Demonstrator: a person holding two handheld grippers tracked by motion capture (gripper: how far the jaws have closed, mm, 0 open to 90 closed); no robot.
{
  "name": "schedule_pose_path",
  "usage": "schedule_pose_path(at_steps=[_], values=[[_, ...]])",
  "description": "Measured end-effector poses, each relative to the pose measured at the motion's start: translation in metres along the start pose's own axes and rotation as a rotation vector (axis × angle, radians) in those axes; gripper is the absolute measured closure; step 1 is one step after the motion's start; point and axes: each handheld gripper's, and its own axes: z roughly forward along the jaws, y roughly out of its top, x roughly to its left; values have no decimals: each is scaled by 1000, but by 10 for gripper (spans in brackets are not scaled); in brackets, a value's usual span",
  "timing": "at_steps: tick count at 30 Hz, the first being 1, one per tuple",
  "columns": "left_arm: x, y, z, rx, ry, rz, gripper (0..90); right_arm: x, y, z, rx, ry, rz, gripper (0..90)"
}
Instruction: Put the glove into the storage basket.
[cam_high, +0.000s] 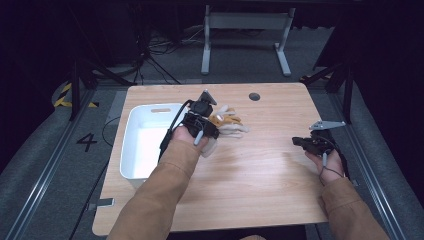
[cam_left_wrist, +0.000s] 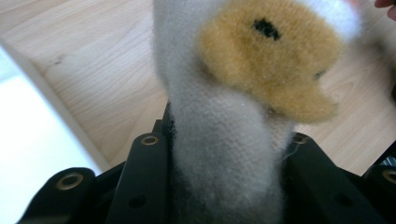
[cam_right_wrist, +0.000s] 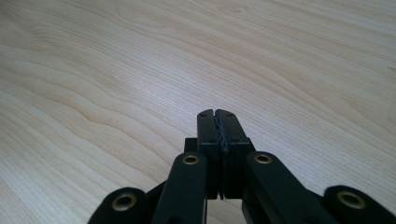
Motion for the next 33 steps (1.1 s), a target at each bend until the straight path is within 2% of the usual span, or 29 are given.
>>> schedule_pose_path(at_steps=[4,5,6,9,11,16,17,22,23,24,26,27,28,31,33], values=[[5,1,-6,-3,28,-26,674,1,0,1,4,0,-2,888],[10,2,-12,-8,40,-60,674,0,0,1,6,-1,0,889],[10,2,-12,-8,40,-60,674,0,0,1,6,-1,0,889],[16,1,-19,-14,53,-94,674,-1,-2,2,12,0,8,889],[21,1,-25,-2,79,-118,674,-1,-3,2,18,0,10,889],[28,2,-34,9,108,-146,674,-1,-3,0,13,0,17,888],[33,2,-38,10,122,-167,674,-1,-3,0,12,2,17,889],[42,2,-43,17,136,-202,674,0,-3,0,11,-3,8,888],[44,2,-44,15,136,-212,674,1,-3,0,19,-13,-10,887],[49,1,-46,11,143,-237,674,2,-3,0,24,-16,-12,887],[51,1,-48,14,151,-247,674,3,-3,0,27,-18,-14,888],[55,0,-50,11,168,-271,674,4,-2,0,26,-21,-18,888],[55,0,-50,11,168,-271,673,4,-2,0,26,-21,-18,888],[64,-3,-56,5,156,-328,673,4,-2,-1,26,-22,-20,888],[65,-3,-57,8,158,-339,669,4,-3,0,28,-25,-20,887]])
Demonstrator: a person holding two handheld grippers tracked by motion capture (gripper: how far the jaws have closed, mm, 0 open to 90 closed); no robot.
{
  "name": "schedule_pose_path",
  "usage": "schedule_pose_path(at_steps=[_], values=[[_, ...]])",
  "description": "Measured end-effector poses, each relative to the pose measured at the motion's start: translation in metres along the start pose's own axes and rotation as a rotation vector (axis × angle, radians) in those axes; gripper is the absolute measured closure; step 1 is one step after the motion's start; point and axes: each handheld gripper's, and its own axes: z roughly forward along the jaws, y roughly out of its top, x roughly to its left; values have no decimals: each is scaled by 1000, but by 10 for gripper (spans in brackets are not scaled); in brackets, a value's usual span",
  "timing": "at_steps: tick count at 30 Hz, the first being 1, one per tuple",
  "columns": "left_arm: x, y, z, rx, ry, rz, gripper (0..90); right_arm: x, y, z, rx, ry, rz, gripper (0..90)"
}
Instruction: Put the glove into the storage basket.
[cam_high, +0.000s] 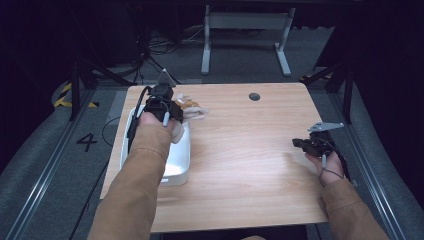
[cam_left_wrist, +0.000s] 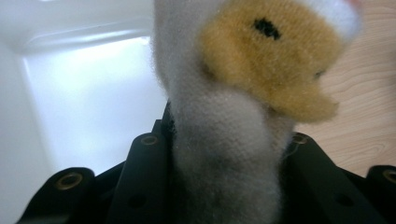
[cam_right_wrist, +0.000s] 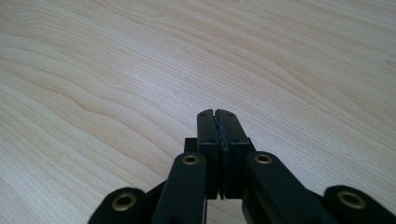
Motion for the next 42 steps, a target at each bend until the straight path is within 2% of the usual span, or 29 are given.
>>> schedule_pose_path(at_steps=[2,8,14,17,24,31,38,39,40,42], values=[[7,1,-1,5,8,-29,669,0,0,1,1,-3,-1,887],[19,1,-1,8,49,-63,669,1,-1,1,5,-1,-1,887],[29,3,-1,5,59,-96,668,-1,-2,0,3,-3,3,887],[40,4,0,9,69,-149,669,-1,-2,0,3,-3,5,888],[46,0,0,-5,76,-179,665,-1,-3,0,-5,1,-2,880],[54,-9,10,-29,46,-233,659,0,-3,0,-4,-1,-2,880],[65,-15,23,-30,83,-262,658,0,-3,1,-1,2,-1,880],[67,-16,28,-28,108,-262,656,0,-4,1,-2,1,0,880],[68,-17,30,-28,116,-262,657,0,-3,1,0,2,0,880],[70,-18,33,-34,112,-274,656,0,-4,1,-1,1,-1,880]])
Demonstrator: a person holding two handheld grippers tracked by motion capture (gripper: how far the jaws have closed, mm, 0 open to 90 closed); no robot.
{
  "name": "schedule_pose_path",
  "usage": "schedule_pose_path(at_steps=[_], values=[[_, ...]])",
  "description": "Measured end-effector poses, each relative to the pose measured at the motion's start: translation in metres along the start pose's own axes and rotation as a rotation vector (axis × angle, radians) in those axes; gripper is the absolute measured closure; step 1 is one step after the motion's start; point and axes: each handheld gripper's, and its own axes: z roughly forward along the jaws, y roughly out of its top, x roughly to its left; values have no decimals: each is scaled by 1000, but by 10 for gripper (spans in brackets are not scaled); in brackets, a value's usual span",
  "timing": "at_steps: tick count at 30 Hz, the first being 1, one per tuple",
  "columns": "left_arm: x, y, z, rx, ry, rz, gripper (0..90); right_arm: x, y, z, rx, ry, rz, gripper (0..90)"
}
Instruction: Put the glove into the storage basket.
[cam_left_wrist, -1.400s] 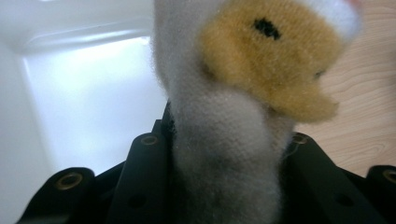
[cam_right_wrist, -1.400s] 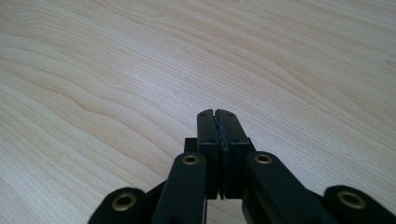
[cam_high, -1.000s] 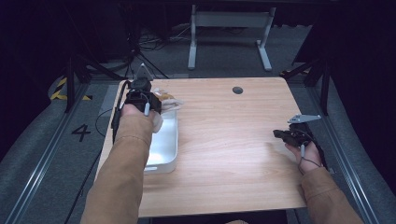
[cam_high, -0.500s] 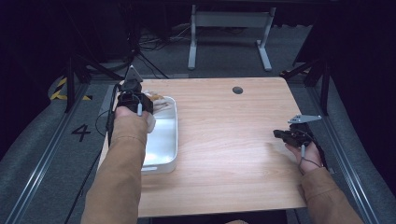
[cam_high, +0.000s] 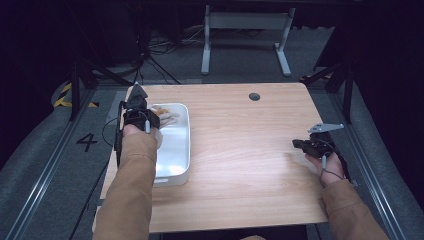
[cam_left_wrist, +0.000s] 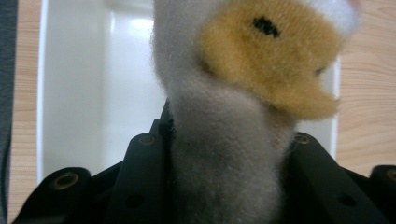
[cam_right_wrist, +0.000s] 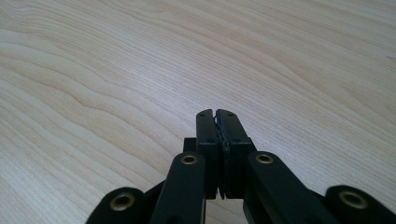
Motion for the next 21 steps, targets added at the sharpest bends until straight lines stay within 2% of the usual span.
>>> schedule_pose_path(at_steps=[5,6,8,18,21], values=[[7,-4,13,-9,-14,-35,656,0,0,0,2,4,0,877],[10,-5,18,-5,-23,-61,655,0,-1,0,1,2,1,877],[11,-5,23,-1,-17,-76,655,0,-1,1,4,1,-1,877],[13,-9,39,20,0,-80,651,0,-1,2,7,-1,-2,876],[14,-10,44,30,-16,-76,651,0,-1,2,6,1,-2,875]])
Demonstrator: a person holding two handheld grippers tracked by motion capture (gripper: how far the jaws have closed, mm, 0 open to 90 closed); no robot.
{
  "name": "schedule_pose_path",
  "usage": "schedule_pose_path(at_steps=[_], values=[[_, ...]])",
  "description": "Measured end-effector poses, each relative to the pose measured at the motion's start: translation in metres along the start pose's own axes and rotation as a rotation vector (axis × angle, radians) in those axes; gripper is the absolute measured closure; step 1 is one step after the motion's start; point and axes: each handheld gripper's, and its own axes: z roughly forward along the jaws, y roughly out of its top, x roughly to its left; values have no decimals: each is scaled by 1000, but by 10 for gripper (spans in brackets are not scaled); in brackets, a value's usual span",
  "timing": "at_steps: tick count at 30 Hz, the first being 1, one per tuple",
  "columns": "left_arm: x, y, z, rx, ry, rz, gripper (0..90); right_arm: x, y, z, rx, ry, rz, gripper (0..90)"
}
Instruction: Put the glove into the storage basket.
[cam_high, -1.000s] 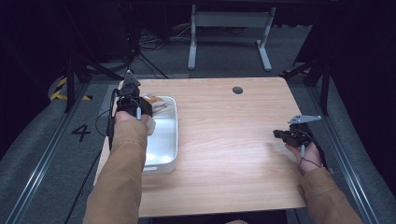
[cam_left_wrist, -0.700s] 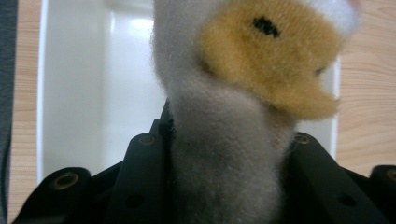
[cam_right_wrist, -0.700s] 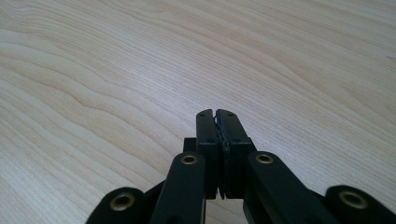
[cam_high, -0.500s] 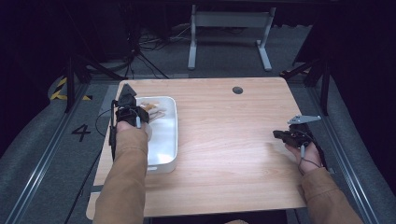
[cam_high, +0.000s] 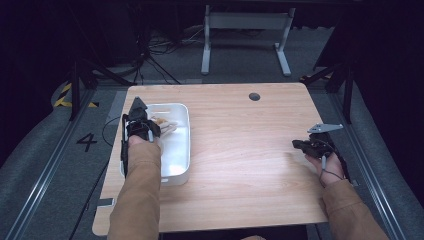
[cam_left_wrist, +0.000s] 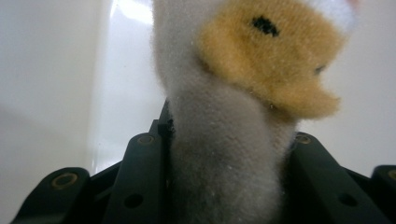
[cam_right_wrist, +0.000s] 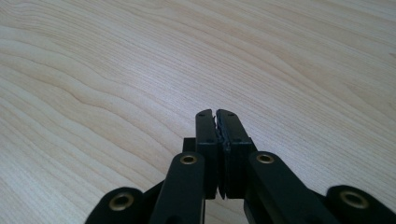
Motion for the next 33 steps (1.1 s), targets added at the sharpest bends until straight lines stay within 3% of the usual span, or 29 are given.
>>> schedule_pose_path(at_steps=[4,15,18,19,24,25,33], values=[[1,-2,6,7,-2,-17,650,0,0,0,0,2,1,871],[3,-5,22,67,31,5,642,0,-1,1,4,1,-3,866],[3,-6,27,89,25,-2,638,0,-1,2,4,3,-3,864],[2,-6,31,121,21,-4,637,0,-1,2,7,1,0,864],[3,-6,35,149,30,-3,630,-1,-2,2,10,0,3,862],[2,-6,36,151,29,-18,630,-1,-2,2,10,0,3,862],[3,-6,40,189,45,-5,621,-2,-2,2,7,5,5,850]])
